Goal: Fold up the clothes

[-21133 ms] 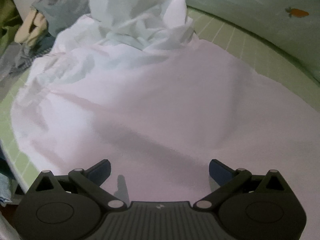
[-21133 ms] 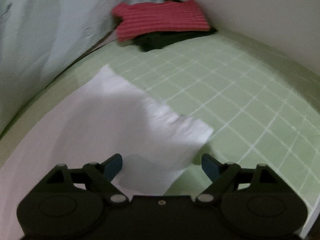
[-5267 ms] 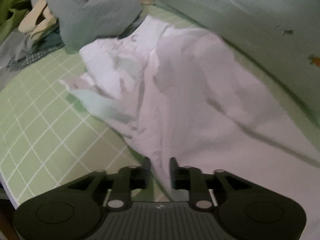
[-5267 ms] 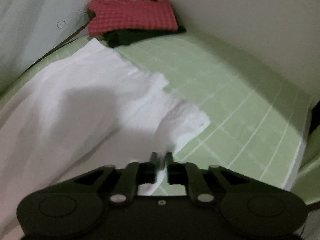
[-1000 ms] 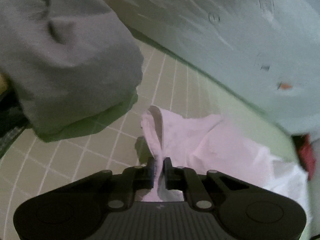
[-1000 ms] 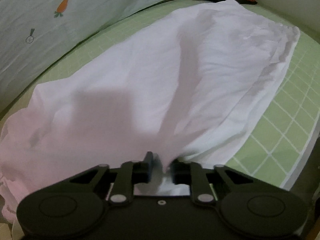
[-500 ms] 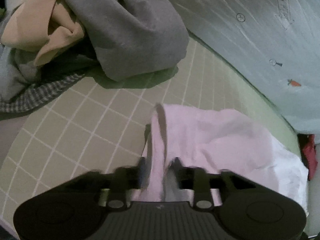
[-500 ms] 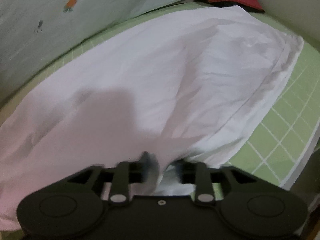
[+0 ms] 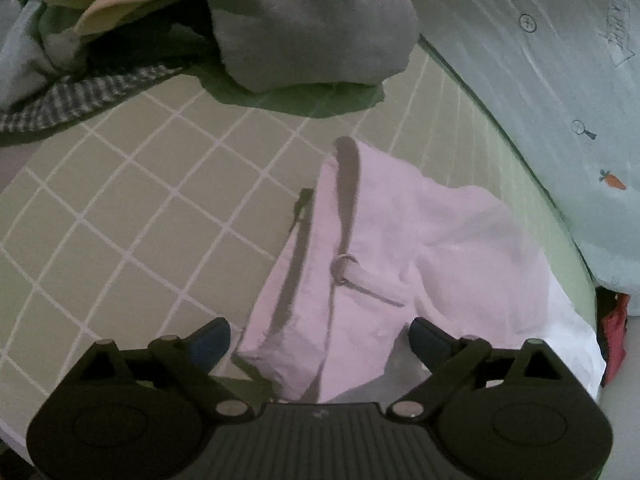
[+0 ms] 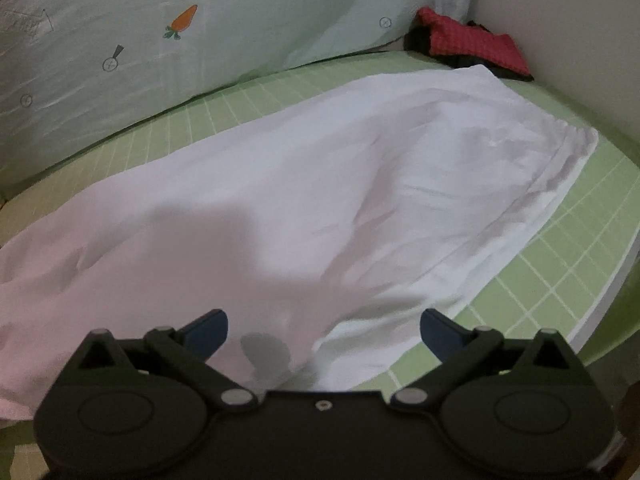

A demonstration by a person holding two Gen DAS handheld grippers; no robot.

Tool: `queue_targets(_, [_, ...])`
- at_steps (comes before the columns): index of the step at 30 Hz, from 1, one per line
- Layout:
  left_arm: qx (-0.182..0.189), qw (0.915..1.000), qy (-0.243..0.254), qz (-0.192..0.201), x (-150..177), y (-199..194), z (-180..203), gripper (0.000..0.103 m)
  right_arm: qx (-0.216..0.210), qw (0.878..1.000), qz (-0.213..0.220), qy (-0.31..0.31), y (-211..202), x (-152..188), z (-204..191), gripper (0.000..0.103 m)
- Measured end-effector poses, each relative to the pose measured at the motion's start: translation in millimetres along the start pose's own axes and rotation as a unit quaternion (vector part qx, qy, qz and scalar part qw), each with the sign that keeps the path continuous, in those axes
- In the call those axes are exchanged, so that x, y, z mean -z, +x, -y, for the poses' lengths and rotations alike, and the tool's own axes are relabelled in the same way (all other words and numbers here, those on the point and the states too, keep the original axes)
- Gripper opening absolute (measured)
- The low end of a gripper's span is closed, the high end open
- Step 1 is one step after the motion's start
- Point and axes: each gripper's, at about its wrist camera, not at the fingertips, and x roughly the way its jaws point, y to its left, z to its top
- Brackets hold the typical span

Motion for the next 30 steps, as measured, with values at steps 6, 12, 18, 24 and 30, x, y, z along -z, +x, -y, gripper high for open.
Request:
queue_targets(6, [-0.009,0.9997,0.019,0.014,4,3,11,0.094,-0.004,1.0,-0.008,-0.008,-7,11,1,0.103])
queue_targets(12, [-0.016,0.9989,0.036,0.027,7,-3,11,0.03,0.006,1.0,-0.009,-0.012,-9,15,1,0.103])
queue_targets(18, [-0.002,0.9989,-0.011,0.045,-6,-15,-11,0.024,0.01,1.0,-0.005,0.003,-11,17,5,0.103])
queue_targets(24, [-0.067,0.9929,-0.011,0.098,-24,-36,-24,0.023,0.021,1.0,0.0,0.019,-14,20,16,0.103])
queue_targets(30, [-0.078,0.986,0.042,0.141,-21,-55,11,0.016,0.033,0.999,0.0,0.043,-13,16,42,0.103])
